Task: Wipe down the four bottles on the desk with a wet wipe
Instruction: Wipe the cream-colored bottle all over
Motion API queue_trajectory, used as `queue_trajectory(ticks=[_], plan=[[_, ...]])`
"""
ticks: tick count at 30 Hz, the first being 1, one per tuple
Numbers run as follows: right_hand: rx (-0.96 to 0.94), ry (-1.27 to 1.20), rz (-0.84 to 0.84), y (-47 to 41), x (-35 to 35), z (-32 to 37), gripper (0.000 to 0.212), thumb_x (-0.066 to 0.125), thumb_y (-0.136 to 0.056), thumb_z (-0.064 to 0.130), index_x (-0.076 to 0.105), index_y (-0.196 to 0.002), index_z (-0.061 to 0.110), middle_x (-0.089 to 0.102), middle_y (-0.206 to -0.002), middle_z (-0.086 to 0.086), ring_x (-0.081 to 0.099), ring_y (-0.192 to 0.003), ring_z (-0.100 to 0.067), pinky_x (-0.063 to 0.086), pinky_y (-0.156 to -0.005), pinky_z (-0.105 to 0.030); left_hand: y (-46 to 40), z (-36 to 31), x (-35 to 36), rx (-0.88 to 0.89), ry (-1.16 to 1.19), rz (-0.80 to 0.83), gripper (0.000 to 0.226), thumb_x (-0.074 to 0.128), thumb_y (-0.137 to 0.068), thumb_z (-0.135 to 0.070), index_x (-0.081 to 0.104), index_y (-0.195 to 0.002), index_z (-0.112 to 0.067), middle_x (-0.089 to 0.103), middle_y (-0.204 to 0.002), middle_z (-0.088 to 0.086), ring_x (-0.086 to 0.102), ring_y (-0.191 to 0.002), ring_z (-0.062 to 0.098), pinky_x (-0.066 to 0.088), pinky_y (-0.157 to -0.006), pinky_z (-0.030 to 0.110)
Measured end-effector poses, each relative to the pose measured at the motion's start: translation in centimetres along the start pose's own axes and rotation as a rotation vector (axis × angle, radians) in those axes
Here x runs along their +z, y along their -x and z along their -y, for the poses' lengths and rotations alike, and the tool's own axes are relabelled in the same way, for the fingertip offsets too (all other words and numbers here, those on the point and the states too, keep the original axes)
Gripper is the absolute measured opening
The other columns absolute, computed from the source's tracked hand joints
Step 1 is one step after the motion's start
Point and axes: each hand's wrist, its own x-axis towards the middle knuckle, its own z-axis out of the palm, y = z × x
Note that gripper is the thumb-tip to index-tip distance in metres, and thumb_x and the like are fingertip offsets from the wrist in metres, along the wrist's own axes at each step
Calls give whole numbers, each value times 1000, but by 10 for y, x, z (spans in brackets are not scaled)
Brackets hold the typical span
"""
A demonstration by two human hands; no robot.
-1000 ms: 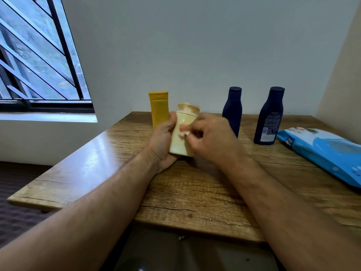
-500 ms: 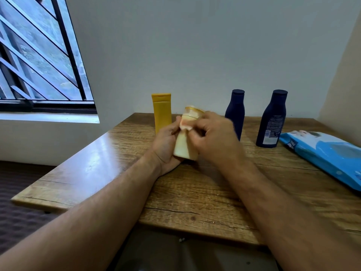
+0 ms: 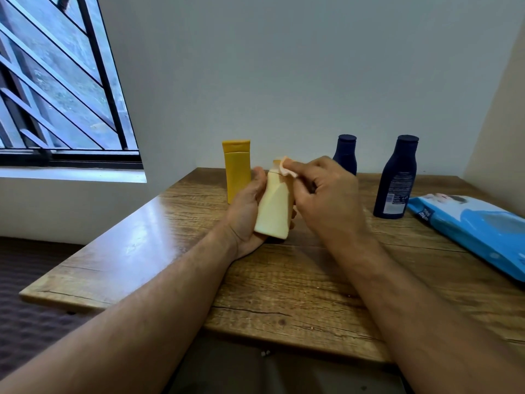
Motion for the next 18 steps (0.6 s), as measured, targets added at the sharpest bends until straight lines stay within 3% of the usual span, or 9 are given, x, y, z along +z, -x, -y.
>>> queue_trajectory(ticks=[6, 9, 13, 16, 18], plan=[[-104, -25, 89, 4, 4, 3, 25, 65, -93, 15, 72, -117, 16, 50, -96, 9, 50, -88, -2, 41, -77, -3, 1, 1, 0, 16, -42, 2, 48, 40, -105, -49, 71, -120, -15, 71, -102, 14, 66, -92, 27, 51, -80, 42], [-110, -15, 52, 2, 3, 1, 22, 66, -90, 13, 74, -111, 15, 53, -96, 8, 53, -88, -3, 44, -78, -6, 0, 1, 0, 22, -22, -14, 53, 37, -105, -53, 69, -121, -14, 72, -103, 14, 67, -93, 27, 52, -82, 42], [-69, 1, -25, 1, -3, -6, 19, 66, -89, 8, 74, -106, 12, 61, -101, 3, 57, -90, -3, 56, -80, -21, 1, 0, 0, 26, -9, -28, 60, 30, -103, -61, 68, -118, -16, 70, -101, 16, 67, -84, 25, 56, -74, 41], [-138, 38, -16, 4, -2, -2, 20, 66, -89, 11, 75, -107, 10, 62, -100, -2, 59, -91, -9, 55, -82, -23, 4, 1, 6, 51, -115, -37, 52, 30, -106, -53, 71, -109, -21, 73, -94, 13, 68, -81, 25, 56, -73, 41], [-188, 57, 10, 6, 2, 5, 20, 65, -89, 12, 75, -106, 11, 62, -100, -2, 59, -93, -12, 53, -86, -23, 4, 3, 10, 97, -184, -50, 48, 34, -110, -40, 77, -92, -26, 74, -85, 8, 68, -78, 24, 53, -71, 39]])
